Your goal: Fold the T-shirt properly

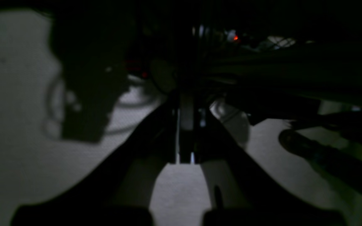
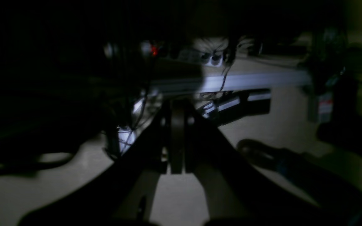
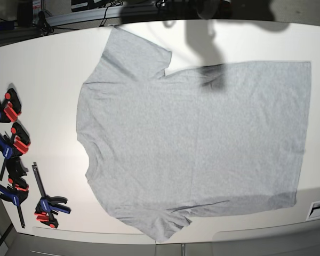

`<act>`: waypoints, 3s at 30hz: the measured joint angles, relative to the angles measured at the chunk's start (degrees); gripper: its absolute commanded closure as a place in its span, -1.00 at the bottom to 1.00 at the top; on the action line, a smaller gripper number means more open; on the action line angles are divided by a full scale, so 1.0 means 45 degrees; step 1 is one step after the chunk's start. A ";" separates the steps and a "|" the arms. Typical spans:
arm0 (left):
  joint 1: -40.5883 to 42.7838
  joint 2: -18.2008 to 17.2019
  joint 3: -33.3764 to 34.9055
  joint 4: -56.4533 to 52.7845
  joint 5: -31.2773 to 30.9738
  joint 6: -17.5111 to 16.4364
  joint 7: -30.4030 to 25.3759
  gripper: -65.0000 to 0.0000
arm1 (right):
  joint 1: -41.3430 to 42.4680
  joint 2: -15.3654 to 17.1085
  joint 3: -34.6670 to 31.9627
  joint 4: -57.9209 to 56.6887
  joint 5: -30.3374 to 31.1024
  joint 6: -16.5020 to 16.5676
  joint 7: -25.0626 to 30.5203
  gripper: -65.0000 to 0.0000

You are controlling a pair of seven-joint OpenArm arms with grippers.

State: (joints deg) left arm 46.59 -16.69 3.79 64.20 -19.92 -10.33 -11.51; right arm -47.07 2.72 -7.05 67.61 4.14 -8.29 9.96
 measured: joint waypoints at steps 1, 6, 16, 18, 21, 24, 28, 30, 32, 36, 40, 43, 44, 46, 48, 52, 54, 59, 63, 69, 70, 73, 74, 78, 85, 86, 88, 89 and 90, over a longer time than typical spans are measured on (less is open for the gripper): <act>0.0389 -0.0131 -0.0010 0.0670 -0.0010 0.0005 0.0000 1.00 | -0.0423 0.0005 0.0000 0.0821 0.0000 -0.0015 0.0063 1.00; 0.2108 -0.0491 -0.0787 0.3949 0.0049 -0.0063 0.0175 1.00 | -0.2467 0.0010 0.0000 0.4838 0.0010 0.0005 -0.0015 1.00; 0.4245 -0.1651 -0.3415 0.8388 -0.1248 -0.0063 0.0967 1.00 | -0.4682 0.0457 0.0005 1.2274 0.0063 -0.0034 -0.0544 1.00; 0.4420 -0.1734 -0.3925 0.8845 -0.1627 -0.0049 0.1010 1.00 | -0.4512 0.0457 0.0083 1.3294 0.0675 -0.0005 -0.0908 1.00; 0.4391 -0.1729 -0.4609 0.9296 -0.1627 -0.0452 0.1001 1.00 | -0.4342 0.0447 0.0699 1.3993 0.2254 0.0073 -0.0855 1.00; 0.4381 -0.1724 -0.5323 0.9408 -0.1588 -0.2749 0.1044 1.00 | -0.3827 0.0267 0.2040 1.3872 0.3837 0.1180 -0.1355 1.00; 0.4250 -0.1724 -0.6028 0.9432 -0.2511 -0.6339 0.1030 1.00 | -0.3031 -0.0491 0.4600 1.3352 0.7111 0.5226 -0.2458 1.00; 0.4124 -0.1724 -0.6125 0.9437 -0.3060 -0.6518 0.0986 1.00 | -0.2599 -0.0976 0.5882 1.2760 0.9015 0.7640 -0.3113 1.00; 0.4027 -0.1724 -0.6135 0.9432 -0.3152 -0.6431 0.1010 1.00 | -0.2098 -0.1399 0.6907 1.2070 1.0880 0.8825 -0.4250 1.00; 0.3963 -0.1729 -0.6144 0.9432 -0.3152 -0.6436 0.1035 1.00 | -0.1127 -0.1734 0.8364 0.9753 1.3070 0.8971 -0.5756 1.00; 0.3755 -0.1724 -0.6144 0.9432 -0.2953 -0.6436 0.1200 1.00 | -0.0563 -0.1729 0.8961 0.7864 1.3454 0.8845 -0.5989 1.00; 0.3381 -0.1729 -0.6149 0.9432 -0.2943 -0.6436 0.2025 1.00 | -0.0321 -0.1885 0.8961 0.7504 1.3454 0.8830 -0.6013 1.00; 0.3274 -0.1729 -0.6149 0.9432 -0.2943 -0.6436 0.2390 1.00 | -0.0257 -0.1957 0.8961 0.7514 1.3386 0.8835 -0.6052 0.87; 0.3143 -0.1724 -0.6144 0.9432 -0.2939 -0.6441 0.3036 1.00 | -0.0257 -0.2166 0.8947 0.7548 1.3338 0.8840 -0.6251 0.41; 0.3113 -0.1724 -0.6144 0.9432 -0.2914 -0.6436 0.3191 1.00 | -0.0296 -0.2341 0.8947 0.7548 1.3313 0.8835 -0.6334 0.16; 0.3118 -0.1729 -0.6149 0.9432 -0.2953 -0.6441 0.3196 1.00 | -0.0078 -0.2516 0.8932 0.7548 1.3323 0.8835 -0.6324 0.13; 0.3113 -0.1729 -0.6149 0.9432 -0.2958 -0.6441 0.3196 1.00 | 0.0131 -0.2589 0.8932 0.7548 1.3318 0.8835 -0.6319 0.13; 0.3113 -0.1724 -0.6149 0.9432 -0.2958 -0.6441 0.3211 1.00 | 0.0962 -0.2589 0.8922 0.7548 1.1424 0.8213 -0.7728 0.13; 0.3113 -0.1724 -0.6149 0.9432 -0.2958 -0.6441 0.3215 1.00 | 0.1365 -0.2584 0.8534 0.7548 1.1113 0.7883 -0.8024 0.13; 0.3118 -0.1690 -0.6149 0.9432 -0.2953 -0.6441 0.3230 1.00 | 0.1253 -0.2589 0.8048 0.7548 0.9904 0.7320 -0.8126 0.13; 0.3113 -0.1695 -0.6149 0.9432 -0.2958 -0.6441 0.3225 1.00 | 0.1258 -0.2589 0.7970 0.7548 0.9568 0.7077 -0.8102 0.13; 0.3113 -0.1690 -0.6149 0.9432 -0.2953 -0.6441 0.3230 1.00 | 0.1253 -0.2589 0.7917 0.7548 0.9306 0.6863 -0.8102 0.13; 0.3113 -0.1690 -0.6149 0.9432 -0.2953 -0.6436 0.3225 1.00 | 0.1253 -0.2589 0.7917 0.7548 0.9306 0.6868 -0.8102 0.13; 0.3113 -0.1690 -0.6149 0.9432 -0.2953 -0.6441 0.3230 1.00 | 0.1253 -0.2584 0.7917 0.7548 0.9282 0.6460 -0.8242 0.13; 0.2827 -0.1690 -0.6149 0.9432 -0.2953 -0.6436 0.3230 1.00 | 0.1287 -0.2584 0.7839 0.7582 0.8587 0.5586 -0.8131 0.13; 0.2807 -0.1695 -0.6149 0.9432 -0.2958 -0.6441 0.3230 1.00 | 0.1287 -0.2584 0.7757 0.7582 0.8587 0.5591 -0.8136 0.13; 0.2788 -0.1690 -0.6149 0.9432 -0.2953 -0.6441 0.3240 1.00 | 0.1292 -0.2579 0.7456 0.7587 0.8592 0.5892 -0.8442 0.13; 0.2769 -0.1695 -0.6149 0.9432 -0.2953 -0.6441 0.3235 1.00 | 0.1292 -0.2579 0.7232 0.7592 0.8597 0.6076 -0.8631 0.13; 0.2754 -0.1690 -0.6149 0.9432 -0.2958 -0.6441 0.3235 0.96 | 0.1287 -0.2579 0.6955 0.7596 0.8597 0.6130 -0.8733 0.13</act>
State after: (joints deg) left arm 58.98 -24.29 -23.88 106.65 -33.23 -39.31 3.05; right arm -41.28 -8.88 24.25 101.80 42.83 19.29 -29.34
